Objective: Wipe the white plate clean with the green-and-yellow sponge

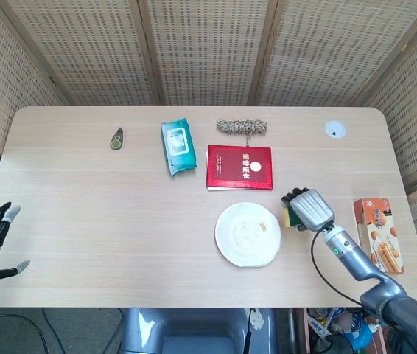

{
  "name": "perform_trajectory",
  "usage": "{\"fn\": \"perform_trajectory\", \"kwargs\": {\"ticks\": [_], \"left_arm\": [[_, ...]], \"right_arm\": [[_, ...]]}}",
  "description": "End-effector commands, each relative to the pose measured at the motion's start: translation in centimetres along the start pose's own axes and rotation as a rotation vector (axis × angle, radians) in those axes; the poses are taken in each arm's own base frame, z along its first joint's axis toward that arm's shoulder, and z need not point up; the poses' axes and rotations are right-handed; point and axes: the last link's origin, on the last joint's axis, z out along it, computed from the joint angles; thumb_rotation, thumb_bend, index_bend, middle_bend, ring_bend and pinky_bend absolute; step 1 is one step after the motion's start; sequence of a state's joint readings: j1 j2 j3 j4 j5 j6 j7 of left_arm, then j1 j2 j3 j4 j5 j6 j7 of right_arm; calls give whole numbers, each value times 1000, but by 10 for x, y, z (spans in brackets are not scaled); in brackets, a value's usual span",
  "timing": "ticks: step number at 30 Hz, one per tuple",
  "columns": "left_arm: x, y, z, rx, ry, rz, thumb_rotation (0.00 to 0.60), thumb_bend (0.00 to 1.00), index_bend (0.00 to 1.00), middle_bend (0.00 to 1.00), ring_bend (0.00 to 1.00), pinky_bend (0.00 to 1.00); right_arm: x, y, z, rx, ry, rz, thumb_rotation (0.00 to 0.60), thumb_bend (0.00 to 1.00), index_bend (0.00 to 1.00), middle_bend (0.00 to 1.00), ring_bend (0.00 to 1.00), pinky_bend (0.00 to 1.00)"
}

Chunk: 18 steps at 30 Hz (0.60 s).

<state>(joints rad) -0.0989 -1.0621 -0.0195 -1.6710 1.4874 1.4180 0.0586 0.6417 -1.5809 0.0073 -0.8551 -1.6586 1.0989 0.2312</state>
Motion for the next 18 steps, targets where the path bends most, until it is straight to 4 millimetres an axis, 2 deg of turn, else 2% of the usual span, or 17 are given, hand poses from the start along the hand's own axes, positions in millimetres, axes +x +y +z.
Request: {"fn": "perform_trajectory", "kwargs": {"ticks": [1, 5, 11, 18], "left_arm": [[0, 0, 1, 2, -3, -3, 600, 0, 0, 0, 0, 0], [0, 0, 2, 2, -10, -5, 600, 0, 0, 0, 0, 0], [0, -1, 3, 5, -16, -11, 600, 0, 0, 0, 0, 0], [-1, -3, 6, 11, -31, -12, 600, 0, 0, 0, 0, 0]], "right_arm": [[27, -22, 23, 53, 6, 109, 600, 192, 450, 537, 360, 506], [36, -45, 39, 73, -31, 176, 600, 192, 450, 537, 360, 511], [30, -73, 51, 97, -92, 255, 600, 200, 471, 549, 360, 513], [13, -81, 56, 93, -125, 292, 600, 202, 473, 552, 360, 515]]}}
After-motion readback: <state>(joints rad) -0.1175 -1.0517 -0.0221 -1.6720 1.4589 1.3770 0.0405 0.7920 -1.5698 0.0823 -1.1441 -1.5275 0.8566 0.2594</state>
